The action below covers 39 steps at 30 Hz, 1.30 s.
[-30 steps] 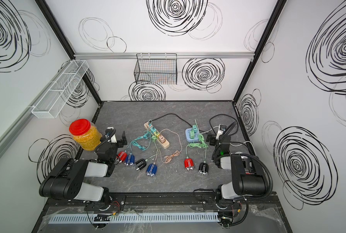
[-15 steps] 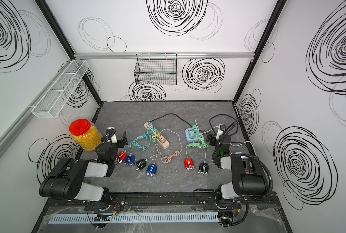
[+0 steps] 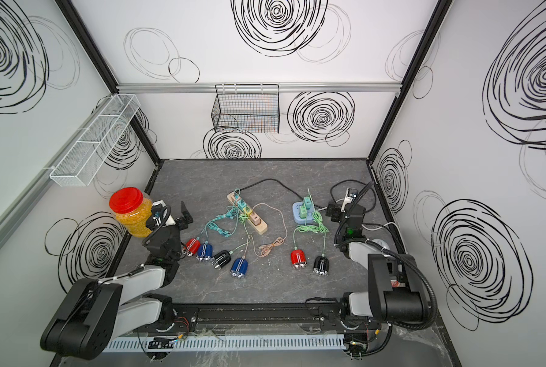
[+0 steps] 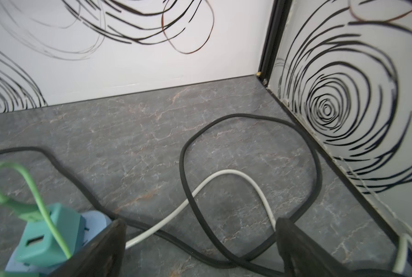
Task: Unplug the electric shaver
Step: Pick up the electric shaver from the center of the board.
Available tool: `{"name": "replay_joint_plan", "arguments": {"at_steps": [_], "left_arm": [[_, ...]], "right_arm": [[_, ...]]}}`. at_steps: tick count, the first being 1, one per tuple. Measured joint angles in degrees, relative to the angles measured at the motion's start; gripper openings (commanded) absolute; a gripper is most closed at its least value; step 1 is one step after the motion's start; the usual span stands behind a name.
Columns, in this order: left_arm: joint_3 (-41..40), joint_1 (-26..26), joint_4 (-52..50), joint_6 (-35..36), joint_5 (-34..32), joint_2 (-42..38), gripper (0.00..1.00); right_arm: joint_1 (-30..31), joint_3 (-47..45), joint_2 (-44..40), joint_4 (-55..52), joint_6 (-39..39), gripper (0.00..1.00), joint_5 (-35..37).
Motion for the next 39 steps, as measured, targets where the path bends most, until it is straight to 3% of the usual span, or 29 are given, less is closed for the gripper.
{"name": "replay_joint_plan", "arguments": {"at_steps": [6, 13, 18, 21, 27, 31, 39], "left_arm": [[0.2, -4.7, -7.4, -3.0, -5.7, -10.6, 0.99], [3.9, -14.7, -20.1, -9.8, -13.8, -21.2, 0.99], [9.6, -22.0, -30.0, -11.9, -15.9, -22.2, 0.99], [13.6, -25.7, -36.9, -13.9, -15.7, -21.1, 0.96], [19.4, -35.6, -49.0, -17.2, -16.2, -16.5, 0.92], [22.4, -43.5, -56.4, -18.4, -18.1, -12.1, 0.88], [23.5, -48.4, -65.3, -23.0, -18.6, -10.1, 0.81]], "right_arm": [[0.0, 17.3, 2.2, -24.2, 13.9, 1.0, 13.5], [3.0, 28.9, 3.1, -42.9, 22.9, 1.0, 14.1], [14.2, 27.7, -1.0, -47.4, 21.2, 1.0, 14.7], [18.8, 25.2, -6.5, -47.7, 19.6, 1.0, 11.6], [21.2, 14.8, -18.6, -45.4, 18.1, 0.98, 4.9], [22.9, 12.4, -21.6, -46.4, 17.2, 0.95, 1.6], [25.3, 12.6, -21.9, -48.8, 16.6, 0.89, -1.6]]}}
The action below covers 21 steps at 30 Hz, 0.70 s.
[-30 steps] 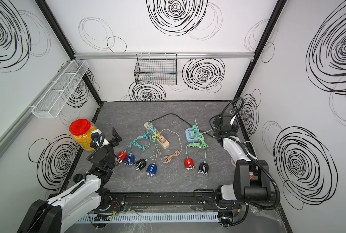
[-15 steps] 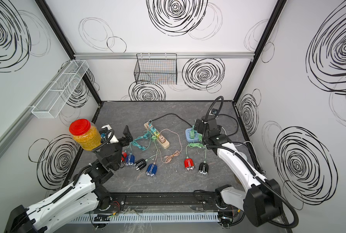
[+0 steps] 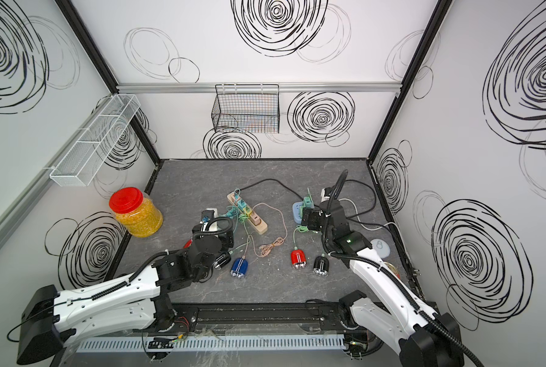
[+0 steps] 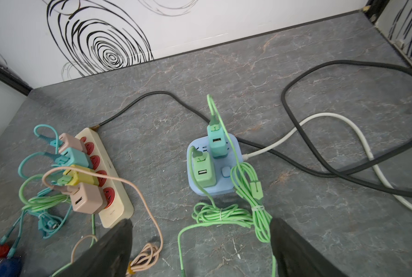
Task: Unplug the electric shaver
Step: Pick up the electric shaver from the center of the board.
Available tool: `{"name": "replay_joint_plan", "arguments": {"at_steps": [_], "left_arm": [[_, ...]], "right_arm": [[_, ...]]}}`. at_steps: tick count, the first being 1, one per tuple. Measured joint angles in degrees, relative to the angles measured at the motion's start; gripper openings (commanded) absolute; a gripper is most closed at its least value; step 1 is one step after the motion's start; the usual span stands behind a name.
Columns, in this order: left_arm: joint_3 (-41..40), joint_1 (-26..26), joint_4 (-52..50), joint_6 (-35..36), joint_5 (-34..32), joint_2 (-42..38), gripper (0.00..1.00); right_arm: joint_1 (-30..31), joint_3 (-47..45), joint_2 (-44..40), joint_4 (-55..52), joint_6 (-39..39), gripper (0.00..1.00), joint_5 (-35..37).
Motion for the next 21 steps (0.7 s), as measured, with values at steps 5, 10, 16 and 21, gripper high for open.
{"name": "replay_joint_plan", "arguments": {"at_steps": [5, 10, 16, 21], "left_arm": [[-2.0, -0.1, -0.6, -3.3, 2.8, -0.3, 0.8], [-5.6, -0.2, -0.7, -5.8, 7.2, -0.3, 0.79], [-8.1, -1.1, -0.6, -7.9, 13.1, 0.3, 0.85], [-8.1, -3.8, -0.5, -10.1, 16.9, 3.6, 0.85]], "right_arm": [[3.5, 0.0, 1.7, -0.4, 0.1, 0.82, -1.2], [9.4, 0.6, 6.8, -0.3, 0.2, 0.77, -1.2], [14.9, 4.5, 14.3, 0.1, 1.3, 0.75, -1.9], [17.4, 9.6, 22.3, -0.4, 5.0, 0.7, -3.1]]}}
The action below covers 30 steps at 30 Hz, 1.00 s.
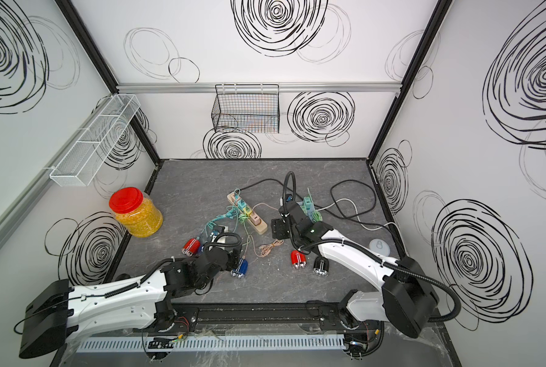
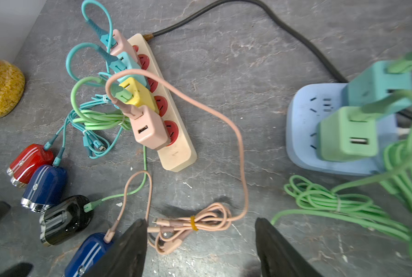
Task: Unplug the electric shaver
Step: Pick up the electric shaver from the center of the board.
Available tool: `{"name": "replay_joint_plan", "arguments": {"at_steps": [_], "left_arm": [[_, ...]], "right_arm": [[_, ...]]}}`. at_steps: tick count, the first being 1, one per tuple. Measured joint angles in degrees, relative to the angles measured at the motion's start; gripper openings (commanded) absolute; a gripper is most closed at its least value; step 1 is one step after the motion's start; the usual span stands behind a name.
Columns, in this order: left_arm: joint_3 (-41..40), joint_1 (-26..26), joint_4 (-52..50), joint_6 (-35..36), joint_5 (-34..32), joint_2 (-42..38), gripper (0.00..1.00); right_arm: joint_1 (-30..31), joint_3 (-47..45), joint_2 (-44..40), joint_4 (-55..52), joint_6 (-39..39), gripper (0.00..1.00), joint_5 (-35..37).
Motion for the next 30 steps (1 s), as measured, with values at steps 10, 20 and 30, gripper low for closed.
{"name": "replay_joint_plan", "arguments": {"at_steps": [10, 20, 30], "left_arm": [[0.1, -5.4, -1.5, -4.6, 2.4, 10.1, 0.87], [2.1, -9.1, -1.6, -8.1, 2.5, 15.4, 0.84], [2.7, -9.5, -2.2, -10.3, 2.7, 18.3, 0.78]], "right_arm": [[0.6, 0.9, 2.9, -1.4, 3.7, 0.73, -0.1], [0.6, -0.7, 2.0, -1.4, 4.9, 0.73, 0.0], [0.6, -2.1, 1.9, -1.2, 5.8, 0.69, 0.2]]}}
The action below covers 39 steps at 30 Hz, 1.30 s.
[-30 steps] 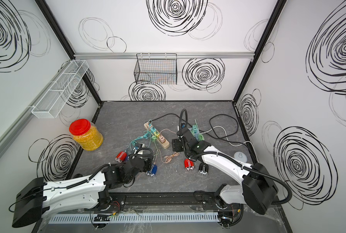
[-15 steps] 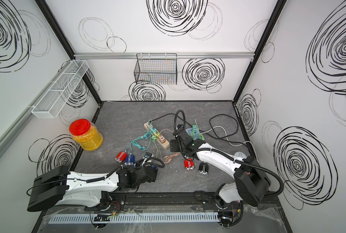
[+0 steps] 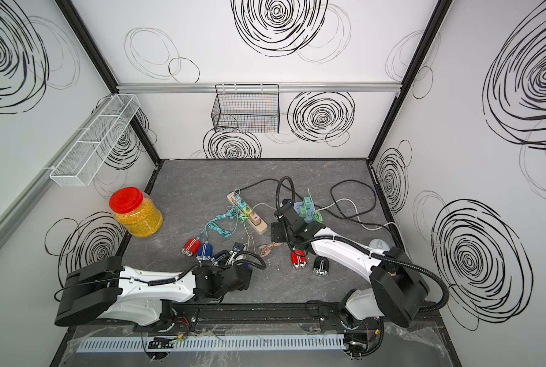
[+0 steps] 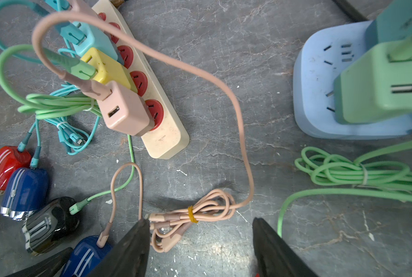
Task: Unplug the electric shaver
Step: Pick up the electric shaver from the center of the board.
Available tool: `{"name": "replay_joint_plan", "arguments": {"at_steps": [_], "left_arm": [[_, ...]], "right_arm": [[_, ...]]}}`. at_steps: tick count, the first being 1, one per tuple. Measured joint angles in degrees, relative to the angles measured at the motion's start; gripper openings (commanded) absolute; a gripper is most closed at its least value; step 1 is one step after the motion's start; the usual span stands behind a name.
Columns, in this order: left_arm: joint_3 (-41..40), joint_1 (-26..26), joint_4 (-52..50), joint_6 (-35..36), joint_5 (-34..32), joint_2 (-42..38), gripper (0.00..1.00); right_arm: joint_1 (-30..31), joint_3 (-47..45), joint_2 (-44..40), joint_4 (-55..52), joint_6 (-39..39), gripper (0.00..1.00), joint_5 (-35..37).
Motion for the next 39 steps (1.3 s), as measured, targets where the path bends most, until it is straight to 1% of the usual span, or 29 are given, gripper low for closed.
{"name": "replay_joint_plan", "arguments": {"at_steps": [3, 9, 13, 16, 20, 25, 28, 31, 35, 39], "left_arm": [[0.0, 0.0, -0.3, -0.4, 0.0, 0.1, 0.74], [0.8, 0.0, -1.5, -0.9, 0.8, 2.9, 0.73], [1.2, 0.0, -2.4, -1.2, 1.2, 3.3, 0.72], [1.9, 0.0, -3.7, -1.5, 1.3, 3.5, 0.65], [2.4, 0.0, -4.6, -1.8, 1.6, 3.8, 0.63], [2.6, 0.6, -5.0, -1.1, 2.7, 3.3, 0.48], [2.3, 2.1, -4.5, -0.3, 4.4, 0.9, 0.46], [-0.1, 5.1, -1.4, 0.1, 7.4, -4.1, 0.43], [-5.2, 10.7, 2.9, 0.2, 11.9, -12.7, 0.41], [-8.6, 14.8, 5.2, 0.2, 15.8, -19.8, 0.42]], "right_arm": [[0.0, -0.9, -0.3, 0.0, 0.2, 0.68, 0.0], [0.0, -1.1, -0.6, 0.0, 0.4, 0.69, 0.2], [0.0, -1.2, -0.9, 0.0, 0.6, 0.69, 0.2], [0.0, -1.2, -0.9, 0.1, 0.8, 0.69, 0.2], [0.0, -1.7, -1.0, 0.3, 1.0, 0.71, 0.3], [0.0, -2.5, -2.4, 0.3, 1.2, 0.72, 0.8], [0.0, -3.1, -4.2, 1.5, 1.7, 0.72, 0.5], [0.0, -5.7, -6.5, 5.4, 3.7, 0.72, -1.6], [0.0, -8.7, -6.5, 11.5, 7.8, 0.7, -6.8], [0.0, -9.0, -3.1, 18.1, 11.8, 0.67, -14.2]]}}
